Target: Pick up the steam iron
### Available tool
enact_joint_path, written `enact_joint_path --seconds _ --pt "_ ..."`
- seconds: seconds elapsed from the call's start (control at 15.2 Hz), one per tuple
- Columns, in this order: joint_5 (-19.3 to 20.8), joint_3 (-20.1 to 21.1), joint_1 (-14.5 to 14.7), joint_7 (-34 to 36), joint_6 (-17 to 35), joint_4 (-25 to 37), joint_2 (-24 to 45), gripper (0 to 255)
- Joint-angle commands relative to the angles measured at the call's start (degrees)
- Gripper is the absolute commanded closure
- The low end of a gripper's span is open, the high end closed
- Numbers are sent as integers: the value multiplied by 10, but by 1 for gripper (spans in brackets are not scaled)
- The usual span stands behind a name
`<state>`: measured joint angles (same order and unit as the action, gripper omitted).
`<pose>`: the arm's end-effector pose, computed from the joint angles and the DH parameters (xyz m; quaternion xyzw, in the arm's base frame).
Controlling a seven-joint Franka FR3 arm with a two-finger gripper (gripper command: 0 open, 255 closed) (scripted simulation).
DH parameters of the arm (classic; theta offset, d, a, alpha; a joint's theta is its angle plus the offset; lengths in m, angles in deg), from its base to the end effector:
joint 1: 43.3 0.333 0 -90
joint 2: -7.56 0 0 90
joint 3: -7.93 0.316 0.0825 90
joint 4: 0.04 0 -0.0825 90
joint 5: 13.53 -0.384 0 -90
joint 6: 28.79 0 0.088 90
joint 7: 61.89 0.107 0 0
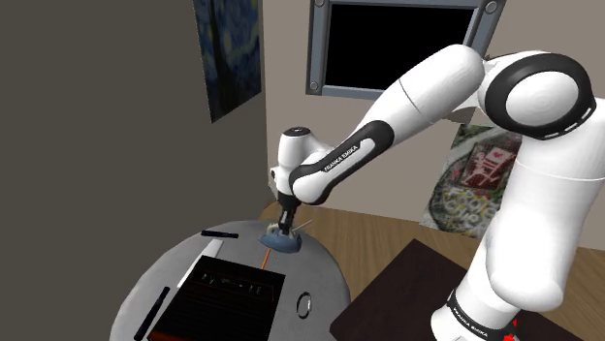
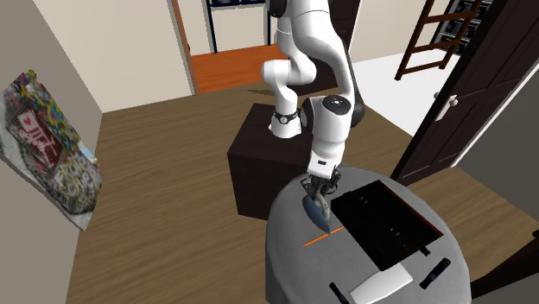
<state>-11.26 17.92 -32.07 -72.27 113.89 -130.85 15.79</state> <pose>0.4992 0.1940 0.2980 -0.9578 -0.2856 -0.0329 0.0030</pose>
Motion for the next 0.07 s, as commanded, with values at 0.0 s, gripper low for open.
enact_joint_path --seconds 0.0 --pt "-2 0 0 -2 -5 0 -6 255"
